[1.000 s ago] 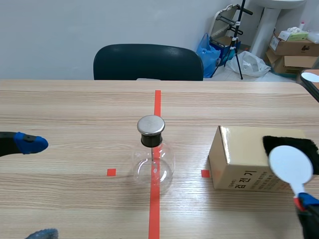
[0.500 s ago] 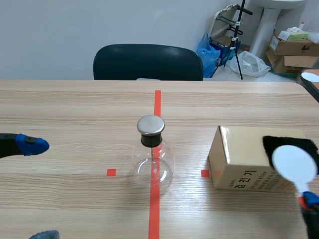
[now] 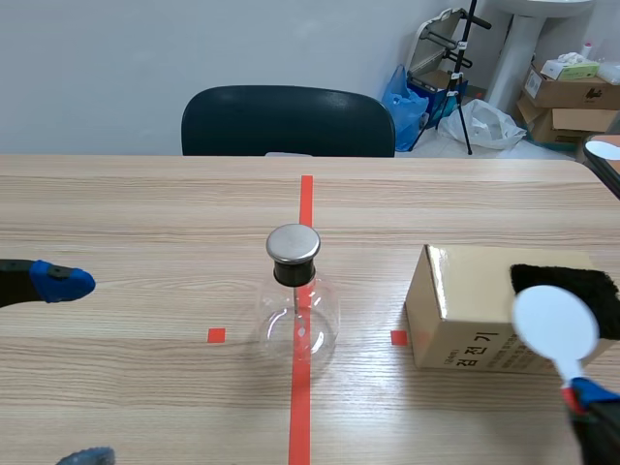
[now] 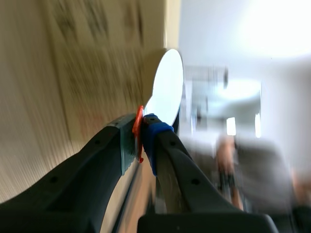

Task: Do the electroscope experiment

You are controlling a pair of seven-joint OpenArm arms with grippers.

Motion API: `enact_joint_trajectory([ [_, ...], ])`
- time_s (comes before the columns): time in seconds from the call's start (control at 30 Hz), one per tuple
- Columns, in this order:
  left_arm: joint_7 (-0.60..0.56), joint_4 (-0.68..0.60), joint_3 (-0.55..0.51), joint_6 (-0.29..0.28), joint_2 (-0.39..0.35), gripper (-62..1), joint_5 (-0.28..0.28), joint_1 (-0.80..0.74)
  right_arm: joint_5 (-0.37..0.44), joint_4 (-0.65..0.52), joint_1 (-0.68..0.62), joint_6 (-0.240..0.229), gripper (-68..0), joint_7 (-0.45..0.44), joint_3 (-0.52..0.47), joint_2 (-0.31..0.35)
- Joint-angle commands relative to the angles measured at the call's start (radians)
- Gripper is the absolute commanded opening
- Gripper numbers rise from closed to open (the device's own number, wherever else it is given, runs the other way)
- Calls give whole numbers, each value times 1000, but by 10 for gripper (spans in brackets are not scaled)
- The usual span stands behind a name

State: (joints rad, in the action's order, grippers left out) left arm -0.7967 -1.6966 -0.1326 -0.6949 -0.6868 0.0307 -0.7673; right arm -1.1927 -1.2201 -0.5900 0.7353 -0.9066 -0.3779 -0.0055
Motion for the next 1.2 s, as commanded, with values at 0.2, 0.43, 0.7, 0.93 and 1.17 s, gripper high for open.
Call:
enact_joint_trajectory([
  [0.2,-16,-6,-5,-1,2,14,-10,0,21,-11,6,48,-666,67,6,-5],
  [0.43,-16,-6,-5,-1,2,14,-10,0,15,-11,11,48,-666,83,6,-6],
  [0.7,-15,-6,-5,-1,2,14,-10,0,3,-3,9,48,-666,117,6,-9],
  [0.93,-16,-6,-5,-1,2,14,-10,0,-6,0,6,48,-666,105,6,-9],
  [1.17,-16,-6,-5,-1,2,14,-7,0,-7,1,8,48,-666,174,6,-16],
])
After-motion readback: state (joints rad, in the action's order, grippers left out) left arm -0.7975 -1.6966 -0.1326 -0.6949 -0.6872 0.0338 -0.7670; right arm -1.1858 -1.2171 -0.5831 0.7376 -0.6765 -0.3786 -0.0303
